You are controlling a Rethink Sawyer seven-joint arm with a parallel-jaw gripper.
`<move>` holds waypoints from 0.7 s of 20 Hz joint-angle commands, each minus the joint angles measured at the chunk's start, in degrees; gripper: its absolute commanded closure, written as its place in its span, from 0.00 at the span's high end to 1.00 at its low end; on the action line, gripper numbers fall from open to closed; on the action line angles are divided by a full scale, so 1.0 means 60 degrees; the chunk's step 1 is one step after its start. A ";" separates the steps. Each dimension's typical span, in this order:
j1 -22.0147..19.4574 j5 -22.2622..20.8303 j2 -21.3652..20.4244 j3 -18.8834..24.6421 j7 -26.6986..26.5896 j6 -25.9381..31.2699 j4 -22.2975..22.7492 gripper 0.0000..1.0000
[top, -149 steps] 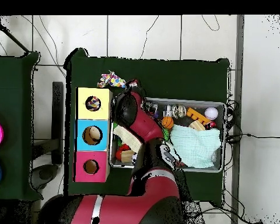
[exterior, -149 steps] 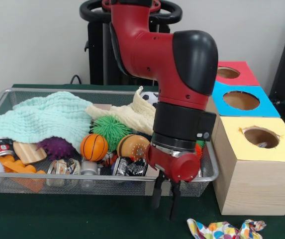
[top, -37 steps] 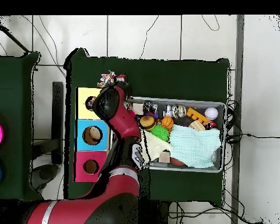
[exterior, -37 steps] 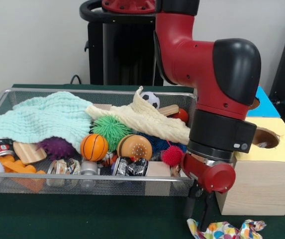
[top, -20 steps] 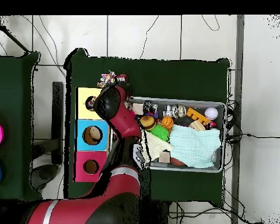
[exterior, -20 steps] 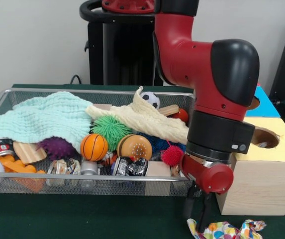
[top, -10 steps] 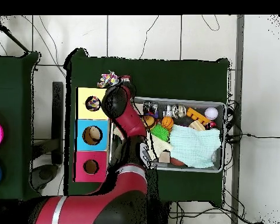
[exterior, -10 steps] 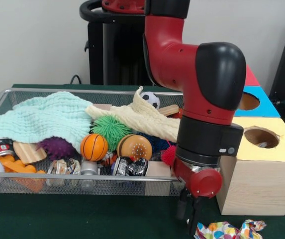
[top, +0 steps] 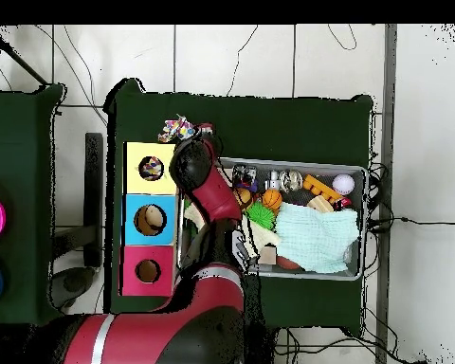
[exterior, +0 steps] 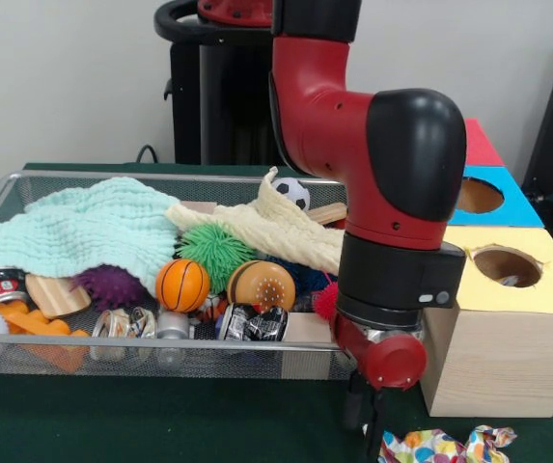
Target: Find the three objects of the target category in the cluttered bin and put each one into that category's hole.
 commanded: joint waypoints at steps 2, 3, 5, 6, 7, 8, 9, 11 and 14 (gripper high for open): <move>0.0084 0.0399 0.0358 0.0443 0.2218 0.1791 -0.0338 1.00; 0.0115 0.0401 0.0357 0.0418 0.2254 0.1795 -0.0347 1.00; 0.0234 0.0429 0.0374 0.0270 0.2381 0.1902 -0.0394 1.00; 0.0274 0.0427 0.0371 0.0209 0.2441 0.1975 -0.0407 1.00; 0.0355 0.0450 0.0372 0.0158 0.2526 0.2014 -0.0403 1.00; 0.0377 0.0451 0.0362 0.0140 0.2559 0.2030 -0.0393 1.00; 0.0412 0.0458 0.0366 0.0127 0.2603 0.2045 -0.0394 1.00; 0.0458 0.0456 0.0451 0.0007 0.2693 0.2191 -0.0488 1.00; 0.0566 0.0472 0.0616 -0.0180 0.2884 0.2410 -0.0681 1.00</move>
